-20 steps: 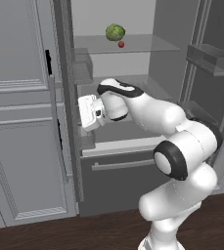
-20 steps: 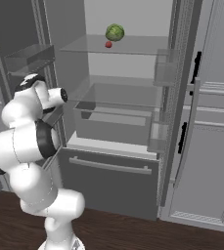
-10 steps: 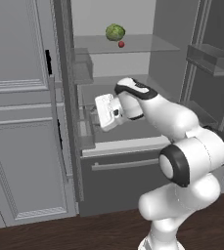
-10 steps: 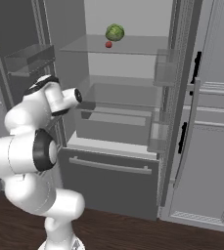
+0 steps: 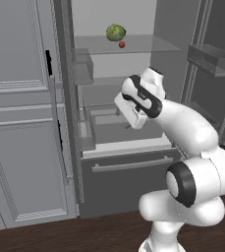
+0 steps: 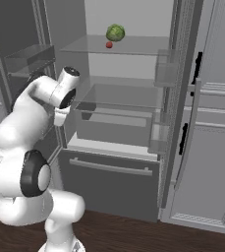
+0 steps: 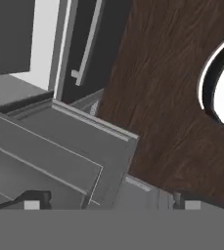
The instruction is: Take the strawberry from the fridge and place it on top of the pancake, located on the dining counter.
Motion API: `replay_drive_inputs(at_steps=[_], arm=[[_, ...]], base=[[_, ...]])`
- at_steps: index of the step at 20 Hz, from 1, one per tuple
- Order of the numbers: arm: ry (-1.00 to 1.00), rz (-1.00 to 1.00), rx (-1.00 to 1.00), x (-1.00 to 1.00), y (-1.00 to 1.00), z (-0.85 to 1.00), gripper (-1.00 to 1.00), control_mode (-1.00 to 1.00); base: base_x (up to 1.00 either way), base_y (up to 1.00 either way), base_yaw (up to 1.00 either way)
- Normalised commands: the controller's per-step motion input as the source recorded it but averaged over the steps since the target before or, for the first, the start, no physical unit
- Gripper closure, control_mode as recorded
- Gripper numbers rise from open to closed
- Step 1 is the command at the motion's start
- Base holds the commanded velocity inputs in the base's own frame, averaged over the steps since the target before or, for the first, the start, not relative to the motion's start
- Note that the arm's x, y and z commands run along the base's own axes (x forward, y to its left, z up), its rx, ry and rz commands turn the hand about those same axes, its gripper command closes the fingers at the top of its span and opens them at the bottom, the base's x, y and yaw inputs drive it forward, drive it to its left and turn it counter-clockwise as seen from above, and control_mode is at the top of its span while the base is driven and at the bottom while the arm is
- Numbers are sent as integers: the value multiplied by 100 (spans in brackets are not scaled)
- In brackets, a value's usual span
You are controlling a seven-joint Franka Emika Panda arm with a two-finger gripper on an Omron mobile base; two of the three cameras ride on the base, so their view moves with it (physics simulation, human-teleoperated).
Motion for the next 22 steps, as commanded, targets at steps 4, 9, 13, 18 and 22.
replay_drive_inputs(at_steps=[4, 9, 13, 18, 22], arm=[[-14, 49, -68, -84, -73, 3, -100, -100], [-12, 74, -42, -78, -40, 17, -100, -100], [-8, 82, -25, -69, -35, 9, -100, -100], [2, 79, -22, -53, -30, 2, -100, -100], [2, 46, 10, -35, -92, -14, -100, -100]], base=[[0, 0, 0], [0, 0, 0], [0, 0, 0], [0, 0, 0], [0, 0, 0]])
